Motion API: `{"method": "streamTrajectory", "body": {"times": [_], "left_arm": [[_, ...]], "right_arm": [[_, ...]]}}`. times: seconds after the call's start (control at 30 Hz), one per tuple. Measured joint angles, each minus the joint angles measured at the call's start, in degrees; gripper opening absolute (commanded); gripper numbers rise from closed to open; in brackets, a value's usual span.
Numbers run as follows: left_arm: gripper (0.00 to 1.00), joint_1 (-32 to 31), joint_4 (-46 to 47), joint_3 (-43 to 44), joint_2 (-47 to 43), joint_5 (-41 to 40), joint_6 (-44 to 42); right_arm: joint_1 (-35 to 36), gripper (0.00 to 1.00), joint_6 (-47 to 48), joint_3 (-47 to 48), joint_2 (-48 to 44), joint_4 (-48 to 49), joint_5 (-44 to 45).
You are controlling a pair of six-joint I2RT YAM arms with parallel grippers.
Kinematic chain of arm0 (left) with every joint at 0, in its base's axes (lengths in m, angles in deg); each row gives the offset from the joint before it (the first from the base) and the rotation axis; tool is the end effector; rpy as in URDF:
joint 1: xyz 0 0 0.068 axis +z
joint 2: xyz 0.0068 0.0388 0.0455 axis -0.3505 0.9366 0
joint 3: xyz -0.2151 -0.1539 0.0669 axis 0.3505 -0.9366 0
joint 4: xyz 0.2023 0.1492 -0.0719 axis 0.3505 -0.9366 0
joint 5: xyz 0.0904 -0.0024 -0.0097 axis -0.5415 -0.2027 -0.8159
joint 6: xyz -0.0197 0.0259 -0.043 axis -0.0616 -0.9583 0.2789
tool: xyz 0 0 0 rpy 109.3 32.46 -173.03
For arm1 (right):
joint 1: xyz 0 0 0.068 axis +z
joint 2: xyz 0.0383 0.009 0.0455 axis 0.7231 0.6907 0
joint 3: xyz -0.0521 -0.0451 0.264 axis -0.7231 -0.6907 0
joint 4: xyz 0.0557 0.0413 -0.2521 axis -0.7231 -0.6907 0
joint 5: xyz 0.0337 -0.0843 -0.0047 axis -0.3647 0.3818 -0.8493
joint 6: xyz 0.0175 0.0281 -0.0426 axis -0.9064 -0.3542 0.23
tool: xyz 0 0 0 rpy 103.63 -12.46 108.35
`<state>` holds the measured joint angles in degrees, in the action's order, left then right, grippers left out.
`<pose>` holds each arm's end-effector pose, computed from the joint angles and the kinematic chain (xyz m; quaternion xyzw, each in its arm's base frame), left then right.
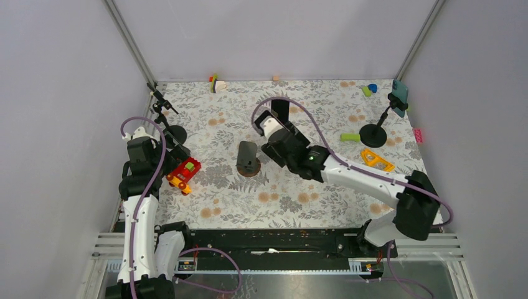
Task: Remove the phone from the phone stand
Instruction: Remove the phone from the phone stand, then place the phone at the center of the board.
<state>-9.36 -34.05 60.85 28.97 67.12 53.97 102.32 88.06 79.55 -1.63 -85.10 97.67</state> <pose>0.1567 0.0272 0.2958 -0.2917 0.8471 -0.1175 0.4284 0.2084 0.2739 0.2865 -0.3846 0.7719 -0.0852 0.4989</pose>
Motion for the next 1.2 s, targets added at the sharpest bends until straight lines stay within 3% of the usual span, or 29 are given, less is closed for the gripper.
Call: {"method": "streamTrajectory", "body": {"times": [0.43, 0.7, 0.9, 1.2], "left_arm": [[0.94, 0.0, 0.0, -0.4, 0.8, 0.1, 0.0], [0.94, 0.0, 0.1, -0.4, 1.2, 0.6, 0.0], [0.94, 0.0, 0.1, -0.4, 2.0, 0.9, 0.0], [0.94, 0.0, 0.1, -0.4, 2.2, 1.0, 0.0]], "right_arm": [[-4.8, 0.0, -23.9, -21.9, -16.7, -3.3, -2.5], [-6.6, 0.0, -36.0, -31.3, -21.7, -3.8, -3.5], [-8.4, 0.0, -42.3, -34.3, -21.2, -3.9, -5.7], [-10.0, 0.0, -45.7, -33.4, -12.7, -4.9, -11.1]]}}
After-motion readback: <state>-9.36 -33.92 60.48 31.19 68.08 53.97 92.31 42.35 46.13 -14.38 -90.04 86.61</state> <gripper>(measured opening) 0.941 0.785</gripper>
